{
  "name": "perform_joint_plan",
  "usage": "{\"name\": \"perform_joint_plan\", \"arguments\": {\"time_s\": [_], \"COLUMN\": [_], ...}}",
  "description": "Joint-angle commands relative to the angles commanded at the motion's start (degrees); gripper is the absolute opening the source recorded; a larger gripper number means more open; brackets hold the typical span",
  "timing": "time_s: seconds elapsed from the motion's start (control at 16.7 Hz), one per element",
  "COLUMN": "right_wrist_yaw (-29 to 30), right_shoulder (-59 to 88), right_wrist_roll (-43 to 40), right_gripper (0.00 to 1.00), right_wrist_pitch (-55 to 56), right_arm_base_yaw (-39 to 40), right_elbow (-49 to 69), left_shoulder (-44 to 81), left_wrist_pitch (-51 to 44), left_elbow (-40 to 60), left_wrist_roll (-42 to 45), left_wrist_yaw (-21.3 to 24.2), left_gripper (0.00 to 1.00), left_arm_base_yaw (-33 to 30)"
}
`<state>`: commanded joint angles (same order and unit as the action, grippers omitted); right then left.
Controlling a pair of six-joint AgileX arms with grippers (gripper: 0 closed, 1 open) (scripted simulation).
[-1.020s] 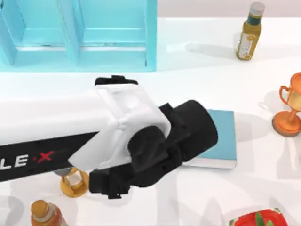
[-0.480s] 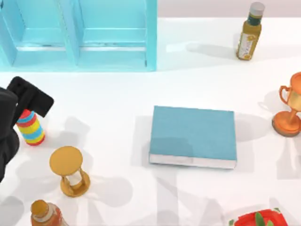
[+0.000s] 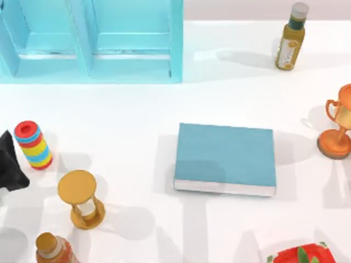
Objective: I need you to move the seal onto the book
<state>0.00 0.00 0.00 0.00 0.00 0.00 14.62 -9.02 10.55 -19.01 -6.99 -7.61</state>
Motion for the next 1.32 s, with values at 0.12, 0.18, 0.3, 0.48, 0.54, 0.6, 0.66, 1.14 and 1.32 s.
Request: {"name": "perform_joint_plan", "arguments": {"time_s": [0.12, 0.18, 0.3, 0.48, 0.54, 0.6, 0.66, 1.14, 1.32], "right_wrist_yaw": [0.0, 0.0, 0.0, 0.0, 0.0, 0.0, 0.0, -0.16, -0.36], "right_shoulder": [0.0, 0.0, 0.0, 0.0, 0.0, 0.0, 0.0, 12.63, 26.69], "right_wrist_roll": [0.0, 0.0, 0.0, 0.0, 0.0, 0.0, 0.0, -3.25, -6.39], "right_gripper": [1.0, 1.0, 1.0, 1.0, 1.0, 1.0, 1.0, 1.0, 1.0], "right_wrist_pitch": [0.0, 0.0, 0.0, 0.0, 0.0, 0.0, 0.0, -10.27, -20.11], "right_arm_base_yaw": [0.0, 0.0, 0.0, 0.0, 0.0, 0.0, 0.0, -3.28, -6.41], "right_elbow": [0.0, 0.0, 0.0, 0.0, 0.0, 0.0, 0.0, 12.09, 24.45], "left_shoulder": [-6.2, -8.72, -12.5, -14.62, -14.62, -14.62, -14.62, -14.62, -14.62], "left_wrist_pitch": [3.91, 5.47, 7.77, 9.02, 9.02, 9.02, 9.02, 9.02, 9.02], "left_elbow": [-4.5, -6.32, -9.04, -10.55, -10.55, -10.55, -10.55, -10.55, -10.55], "left_wrist_roll": [8.48, 11.74, 16.45, 19.01, 19.01, 19.01, 19.01, 19.01, 19.01], "left_wrist_yaw": [3.02, 4.21, 6.0, 7.0, 7.0, 7.0, 7.0, 7.0, 7.0], "left_gripper": [1.0, 1.0, 1.0, 1.0, 1.0, 1.0, 1.0, 1.0, 1.0], "left_arm_base_yaw": [3.44, 4.76, 6.64, 7.61, 7.61, 7.61, 7.61, 7.61, 7.61]}}
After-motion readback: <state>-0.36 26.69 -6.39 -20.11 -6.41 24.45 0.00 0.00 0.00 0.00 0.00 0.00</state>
